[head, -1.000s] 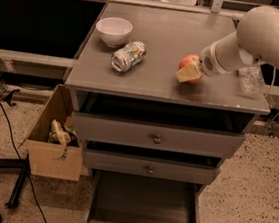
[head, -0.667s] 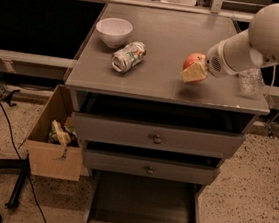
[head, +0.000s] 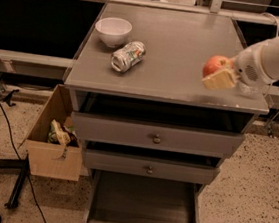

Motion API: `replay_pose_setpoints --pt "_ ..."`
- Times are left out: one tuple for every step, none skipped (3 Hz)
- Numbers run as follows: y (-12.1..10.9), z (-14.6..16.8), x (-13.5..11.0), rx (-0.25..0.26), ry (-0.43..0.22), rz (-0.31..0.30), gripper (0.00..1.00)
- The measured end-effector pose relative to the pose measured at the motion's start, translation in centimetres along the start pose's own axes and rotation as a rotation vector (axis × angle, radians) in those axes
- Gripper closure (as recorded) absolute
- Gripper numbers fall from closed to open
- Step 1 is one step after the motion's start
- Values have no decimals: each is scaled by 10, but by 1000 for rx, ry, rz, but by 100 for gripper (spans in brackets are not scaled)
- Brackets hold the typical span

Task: Place apple into bottom drawer

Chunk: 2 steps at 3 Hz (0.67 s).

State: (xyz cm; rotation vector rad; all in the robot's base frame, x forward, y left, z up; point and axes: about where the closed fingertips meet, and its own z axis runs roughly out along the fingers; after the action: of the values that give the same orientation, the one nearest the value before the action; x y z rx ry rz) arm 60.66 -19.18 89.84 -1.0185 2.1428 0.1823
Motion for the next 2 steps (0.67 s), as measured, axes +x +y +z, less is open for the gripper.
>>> replay_pose_setpoints --pt "0 -31 25 -98 7 -130 100" --pt "5 -28 26 -109 15 -163 100"
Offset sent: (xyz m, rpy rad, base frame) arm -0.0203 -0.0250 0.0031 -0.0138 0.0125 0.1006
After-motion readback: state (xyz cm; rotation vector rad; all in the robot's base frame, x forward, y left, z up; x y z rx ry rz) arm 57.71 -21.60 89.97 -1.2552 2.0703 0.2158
